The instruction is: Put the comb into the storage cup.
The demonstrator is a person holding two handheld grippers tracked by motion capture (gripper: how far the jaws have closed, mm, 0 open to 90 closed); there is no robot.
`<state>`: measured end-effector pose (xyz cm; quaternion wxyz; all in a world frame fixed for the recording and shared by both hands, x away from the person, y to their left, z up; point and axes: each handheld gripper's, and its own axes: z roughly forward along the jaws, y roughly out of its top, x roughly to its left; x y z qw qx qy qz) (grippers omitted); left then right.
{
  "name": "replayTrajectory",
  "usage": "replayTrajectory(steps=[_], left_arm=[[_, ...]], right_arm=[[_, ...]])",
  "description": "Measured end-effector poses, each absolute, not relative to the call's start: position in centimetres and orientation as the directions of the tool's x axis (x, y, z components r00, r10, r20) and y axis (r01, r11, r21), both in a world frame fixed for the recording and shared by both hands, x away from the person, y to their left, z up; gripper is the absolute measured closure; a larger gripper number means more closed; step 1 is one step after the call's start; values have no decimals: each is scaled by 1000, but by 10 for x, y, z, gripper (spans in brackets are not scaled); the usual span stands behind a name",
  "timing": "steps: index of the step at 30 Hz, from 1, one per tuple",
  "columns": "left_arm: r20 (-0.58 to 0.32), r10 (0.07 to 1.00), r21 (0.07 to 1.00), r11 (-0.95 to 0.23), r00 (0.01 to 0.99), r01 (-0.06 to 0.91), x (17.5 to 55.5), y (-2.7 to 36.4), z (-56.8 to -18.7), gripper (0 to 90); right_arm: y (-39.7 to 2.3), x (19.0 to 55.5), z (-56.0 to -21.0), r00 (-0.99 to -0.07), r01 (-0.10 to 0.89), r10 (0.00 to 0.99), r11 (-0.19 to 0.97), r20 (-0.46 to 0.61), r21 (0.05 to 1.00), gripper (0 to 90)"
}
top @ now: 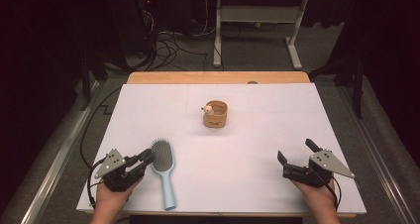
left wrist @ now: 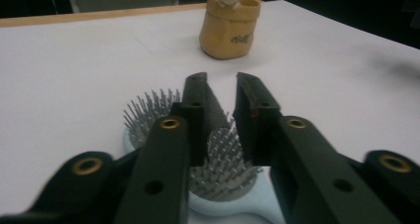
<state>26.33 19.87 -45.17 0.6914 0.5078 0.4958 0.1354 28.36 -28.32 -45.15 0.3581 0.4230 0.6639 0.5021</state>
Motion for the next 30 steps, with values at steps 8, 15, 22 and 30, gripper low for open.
replayTrajectory(steps=[8,15,22,30], left_arm=[[-532,669,839,336,518,428,251,168,-457,900],[-477,691,847,197,542,494,245,143,-467,900],[-419,731,834,73,539,548,241,132,-480,900],[-357,756,817,-33,549,576,231,122,-485,900]], right_arm=[[-280,285,-452,-398,200,915,156,-65,967,1],[-280,285,-452,-398,196,915,156,-67,968,1],[-277,285,-453,-405,196,911,172,-80,965,1],[-276,286,-454,-403,204,912,174,-79,963,1]])
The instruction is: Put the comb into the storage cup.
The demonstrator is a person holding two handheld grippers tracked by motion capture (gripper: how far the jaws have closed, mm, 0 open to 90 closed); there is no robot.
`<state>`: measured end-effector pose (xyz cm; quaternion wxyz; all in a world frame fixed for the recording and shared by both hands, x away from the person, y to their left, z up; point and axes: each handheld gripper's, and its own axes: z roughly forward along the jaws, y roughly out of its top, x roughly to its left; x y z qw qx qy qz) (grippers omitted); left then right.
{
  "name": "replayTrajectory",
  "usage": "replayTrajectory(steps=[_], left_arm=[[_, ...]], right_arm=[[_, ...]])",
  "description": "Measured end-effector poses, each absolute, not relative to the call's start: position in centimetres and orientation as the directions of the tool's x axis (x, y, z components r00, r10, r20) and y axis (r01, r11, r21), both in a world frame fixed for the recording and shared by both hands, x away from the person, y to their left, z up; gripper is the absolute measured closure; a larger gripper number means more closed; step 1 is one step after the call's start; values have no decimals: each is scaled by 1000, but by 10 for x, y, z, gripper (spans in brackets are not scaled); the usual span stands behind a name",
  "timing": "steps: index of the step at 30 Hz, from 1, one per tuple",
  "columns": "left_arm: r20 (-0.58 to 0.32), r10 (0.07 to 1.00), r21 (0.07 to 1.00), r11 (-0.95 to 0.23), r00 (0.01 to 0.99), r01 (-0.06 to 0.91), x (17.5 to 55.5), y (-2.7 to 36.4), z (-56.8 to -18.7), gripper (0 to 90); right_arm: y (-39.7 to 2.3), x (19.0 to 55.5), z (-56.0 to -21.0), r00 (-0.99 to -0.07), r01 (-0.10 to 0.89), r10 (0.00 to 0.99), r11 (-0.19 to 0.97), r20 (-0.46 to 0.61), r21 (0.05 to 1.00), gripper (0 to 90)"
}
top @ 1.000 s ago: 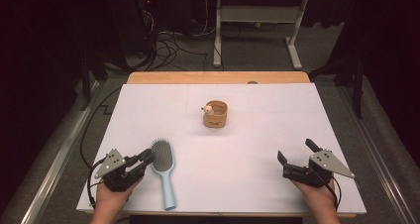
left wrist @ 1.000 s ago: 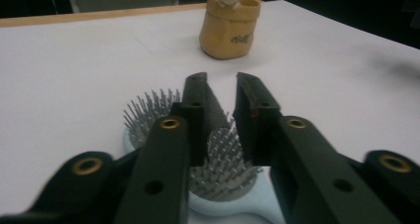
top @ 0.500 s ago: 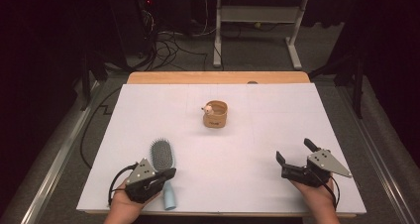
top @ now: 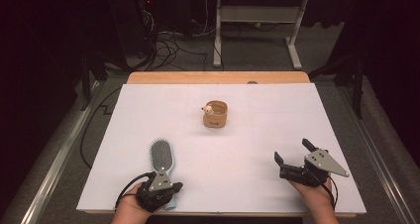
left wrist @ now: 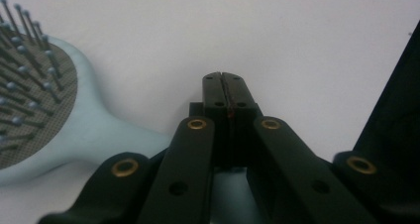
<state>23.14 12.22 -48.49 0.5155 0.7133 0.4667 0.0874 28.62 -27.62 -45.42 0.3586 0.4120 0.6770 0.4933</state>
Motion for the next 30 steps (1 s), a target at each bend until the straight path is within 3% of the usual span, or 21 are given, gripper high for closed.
replayTrajectory(steps=[30], left_arm=[[-318,822,783,-53,472,620,239,169,-481,900]], right_arm=[[-277,286,-453,-399,202,913,171,-78,964,1]])
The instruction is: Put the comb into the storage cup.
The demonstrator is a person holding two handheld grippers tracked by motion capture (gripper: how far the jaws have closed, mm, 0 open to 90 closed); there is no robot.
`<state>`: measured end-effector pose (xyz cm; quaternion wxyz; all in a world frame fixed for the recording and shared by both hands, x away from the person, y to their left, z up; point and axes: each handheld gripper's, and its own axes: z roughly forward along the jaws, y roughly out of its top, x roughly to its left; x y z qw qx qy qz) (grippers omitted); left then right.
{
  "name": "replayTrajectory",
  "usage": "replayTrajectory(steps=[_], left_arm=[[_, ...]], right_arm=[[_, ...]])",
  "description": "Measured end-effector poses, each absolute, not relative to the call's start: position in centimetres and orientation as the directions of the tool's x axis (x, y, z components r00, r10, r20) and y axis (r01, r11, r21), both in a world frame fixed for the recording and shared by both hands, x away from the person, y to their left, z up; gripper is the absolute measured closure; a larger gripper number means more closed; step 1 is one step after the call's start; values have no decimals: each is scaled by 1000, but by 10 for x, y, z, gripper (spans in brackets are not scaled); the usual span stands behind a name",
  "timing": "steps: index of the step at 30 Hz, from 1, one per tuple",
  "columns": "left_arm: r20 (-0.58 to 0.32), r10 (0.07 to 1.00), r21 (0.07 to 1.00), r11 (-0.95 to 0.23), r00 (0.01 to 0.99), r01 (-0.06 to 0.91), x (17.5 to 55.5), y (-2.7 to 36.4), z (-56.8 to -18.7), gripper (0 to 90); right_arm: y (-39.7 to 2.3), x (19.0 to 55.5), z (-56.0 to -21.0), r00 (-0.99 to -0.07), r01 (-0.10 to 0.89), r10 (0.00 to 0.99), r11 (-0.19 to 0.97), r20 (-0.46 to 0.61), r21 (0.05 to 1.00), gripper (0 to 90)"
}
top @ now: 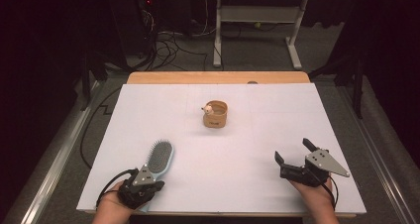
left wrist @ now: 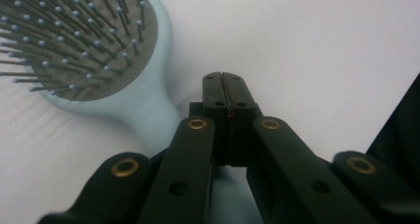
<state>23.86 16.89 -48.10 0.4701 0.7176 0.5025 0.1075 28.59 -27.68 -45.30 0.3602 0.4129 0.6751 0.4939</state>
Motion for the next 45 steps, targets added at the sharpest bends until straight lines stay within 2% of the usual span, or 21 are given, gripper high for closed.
replayTrajectory(steps=[17,19,24,31,34,41,45], left_arm=[[-329,838,786,-12,435,618,241,186,-481,900],[-387,814,789,51,432,612,240,191,-474,900],[-428,798,805,123,424,581,241,201,-465,887],[-497,779,805,249,383,539,245,223,-457,770],[-522,764,808,300,380,507,246,229,-453,662],[-540,755,809,344,371,477,249,238,-450,491],[-534,755,818,348,380,458,249,241,-448,439]], right_arm=[[-278,286,-453,-393,204,916,166,-75,965,1],[-278,286,-454,-393,205,916,166,-74,965,1],[-279,286,-453,-391,204,918,163,-72,965,1],[-280,286,-453,-391,200,917,164,-74,966,1],[-280,286,-453,-391,203,918,161,-71,966,1],[-280,285,-453,-394,195,917,153,-66,969,1],[-280,285,-452,-393,194,917,151,-64,969,1]])
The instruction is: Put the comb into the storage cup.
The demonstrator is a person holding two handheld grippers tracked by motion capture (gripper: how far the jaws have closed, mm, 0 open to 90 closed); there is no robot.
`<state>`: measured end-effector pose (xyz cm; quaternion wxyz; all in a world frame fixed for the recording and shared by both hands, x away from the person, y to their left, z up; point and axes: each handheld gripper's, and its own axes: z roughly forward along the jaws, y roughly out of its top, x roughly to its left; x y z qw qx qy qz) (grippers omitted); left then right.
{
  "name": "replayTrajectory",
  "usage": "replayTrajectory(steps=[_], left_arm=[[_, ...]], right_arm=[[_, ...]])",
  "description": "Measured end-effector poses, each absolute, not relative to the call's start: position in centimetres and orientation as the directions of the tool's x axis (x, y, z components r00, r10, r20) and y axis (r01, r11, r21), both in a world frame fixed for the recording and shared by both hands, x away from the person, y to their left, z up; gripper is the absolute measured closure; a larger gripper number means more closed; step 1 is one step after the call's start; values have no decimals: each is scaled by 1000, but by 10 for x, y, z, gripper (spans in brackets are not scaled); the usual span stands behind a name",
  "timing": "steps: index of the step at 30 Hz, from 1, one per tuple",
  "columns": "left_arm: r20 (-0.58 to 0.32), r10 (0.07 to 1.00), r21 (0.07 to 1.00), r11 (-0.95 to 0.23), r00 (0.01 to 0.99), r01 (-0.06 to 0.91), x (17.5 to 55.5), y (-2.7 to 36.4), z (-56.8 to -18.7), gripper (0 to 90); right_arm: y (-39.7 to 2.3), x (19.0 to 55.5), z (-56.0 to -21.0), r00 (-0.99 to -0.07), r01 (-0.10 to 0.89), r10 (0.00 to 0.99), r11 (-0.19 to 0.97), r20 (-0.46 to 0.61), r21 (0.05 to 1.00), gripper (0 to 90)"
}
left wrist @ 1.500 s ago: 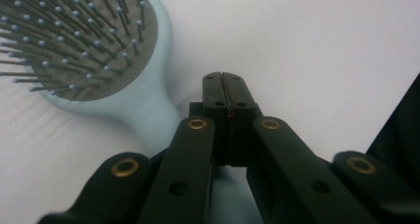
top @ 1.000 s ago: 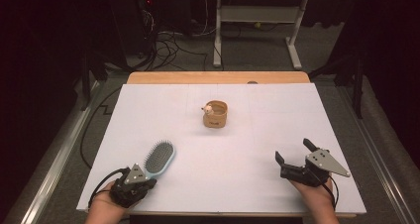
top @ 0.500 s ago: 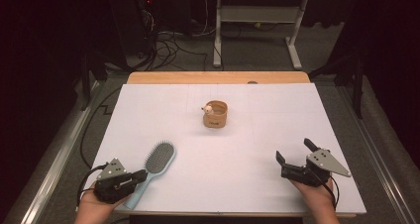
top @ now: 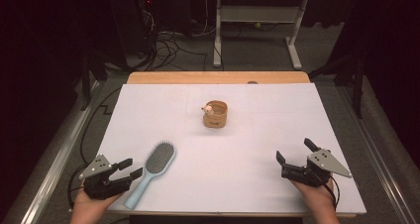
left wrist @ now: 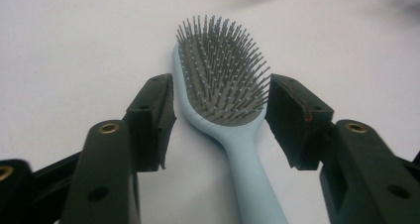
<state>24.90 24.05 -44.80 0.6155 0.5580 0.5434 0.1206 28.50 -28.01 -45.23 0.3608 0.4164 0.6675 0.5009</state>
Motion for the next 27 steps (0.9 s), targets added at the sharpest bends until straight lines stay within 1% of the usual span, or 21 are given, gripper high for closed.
replayTrajectory(steps=[1,3,4,5,7,10,11,13,16,19,20,21,23,25,26,27], left_arm=[[-530,758,821,348,380,452,249,241,-448,417],[-514,769,834,343,380,433,250,241,-448,404],[-517,768,832,349,377,431,250,242,-448,355],[-517,768,833,348,378,430,251,242,-448,355],[-515,771,834,351,375,425,251,243,-449,325],[-524,767,830,361,370,426,253,245,-450,274],[-528,767,826,365,365,429,253,246,-451,241],[-531,767,823,367,360,433,254,247,-451,228],[-524,778,827,369,346,423,256,246,-452,156],[-515,785,833,362,345,419,256,246,-453,147],[-512,788,835,363,343,414,257,246,-453,113],[-512,790,835,366,338,410,257,246,-453,113],[-514,789,834,367,337,412,258,246,-454,59],[-513,789,835,369,337,407,259,246,-456,39],[-517,785,833,368,342,414,260,246,-456,8],[-522,780,830,371,346,417,260,245,-457,5]], right_arm=[[-280,285,-452,-393,193,917,150,-64,970,1],[-280,285,-452,-393,192,917,148,-62,970,1],[-280,285,-452,-393,193,918,147,-61,970,1],[-280,285,-452,-393,193,918,147,-61,970,1],[-280,285,-452,-393,193,918,148,-62,970,1],[-280,285,-452,-392,192,918,148,-62,970,1],[-280,285,-452,-392,193,918,149,-63,970,1],[-280,285,-452,-392,192,918,149,-63,970,1],[-280,285,-452,-393,191,917,150,-64,970,1],[-280,285,-452,-392,192,918,151,-65,970,1],[-280,285,-452,-390,191,918,151,-66,970,1],[-280,285,-452,-390,191,918,151,-66,970,1],[-280,285,-452,-390,191,918,151,-66,970,1],[-280,284,-452,-390,190,918,152,-68,970,1],[-280,284,-452,-390,189,918,152,-68,970,1],[-280,284,-452,-390,188,918,153,-69,970,1]])
